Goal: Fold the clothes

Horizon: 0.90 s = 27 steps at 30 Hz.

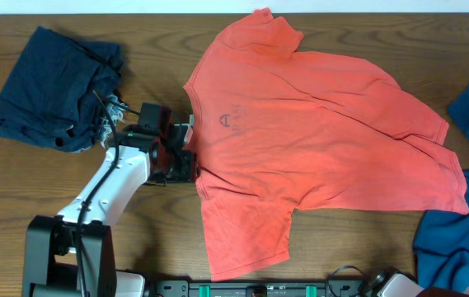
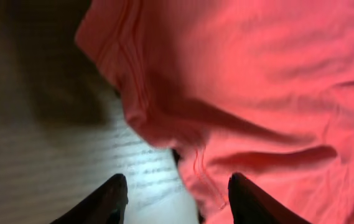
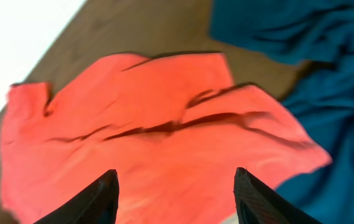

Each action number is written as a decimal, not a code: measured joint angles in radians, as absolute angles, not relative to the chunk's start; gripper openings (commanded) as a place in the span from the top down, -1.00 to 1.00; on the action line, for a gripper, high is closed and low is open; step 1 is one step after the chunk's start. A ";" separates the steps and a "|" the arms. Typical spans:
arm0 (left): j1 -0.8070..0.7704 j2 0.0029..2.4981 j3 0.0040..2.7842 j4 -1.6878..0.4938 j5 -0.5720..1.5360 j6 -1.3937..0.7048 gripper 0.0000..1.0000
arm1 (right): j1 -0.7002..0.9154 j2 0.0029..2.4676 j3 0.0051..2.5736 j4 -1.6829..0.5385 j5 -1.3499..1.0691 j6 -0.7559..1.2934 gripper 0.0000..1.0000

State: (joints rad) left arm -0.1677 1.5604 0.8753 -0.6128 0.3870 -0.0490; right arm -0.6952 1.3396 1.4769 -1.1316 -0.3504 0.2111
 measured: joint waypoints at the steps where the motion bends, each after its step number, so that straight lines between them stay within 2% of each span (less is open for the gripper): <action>1: -0.168 1.561 0.865 -0.596 0.394 -0.053 -0.07 | -0.691 1.340 1.477 -1.131 -0.367 0.207 -0.15; 8: -0.168 1.603 0.814 -0.507 0.424 -0.078 -0.04 | -0.657 1.340 1.477 -1.130 -0.413 0.194 -0.17; 10: -0.168 1.635 0.813 -0.482 0.426 -0.084 0.27 | -0.650 1.340 1.477 -1.129 -0.420 0.192 -0.16; 11: -0.168 1.657 0.813 -0.473 0.429 -0.091 0.63 | -0.647 1.340 1.477 -1.129 -0.420 0.192 -0.17; 12: -0.166 1.666 0.816 -0.470 0.439 -0.098 0.88 | -0.645 1.340 1.477 -1.129 -0.419 0.192 -0.16; 16: -0.163 1.685 0.820 -0.526 0.434 -0.123 0.88 | -0.638 1.340 1.477 -1.129 -0.419 0.192 -0.18; 19: -0.140 1.675 0.833 -0.652 0.372 -0.183 0.88 | -0.638 1.340 1.477 -1.128 -0.401 0.192 -0.15; 23: -0.032 1.639 0.850 -0.817 0.221 -0.260 0.88 | -0.638 1.343 1.477 -1.128 -0.382 0.188 -0.11; 27: 0.099 1.551 0.878 -0.847 0.094 -0.291 0.86 | -0.623 1.380 1.477 -1.127 -0.369 0.176 -0.14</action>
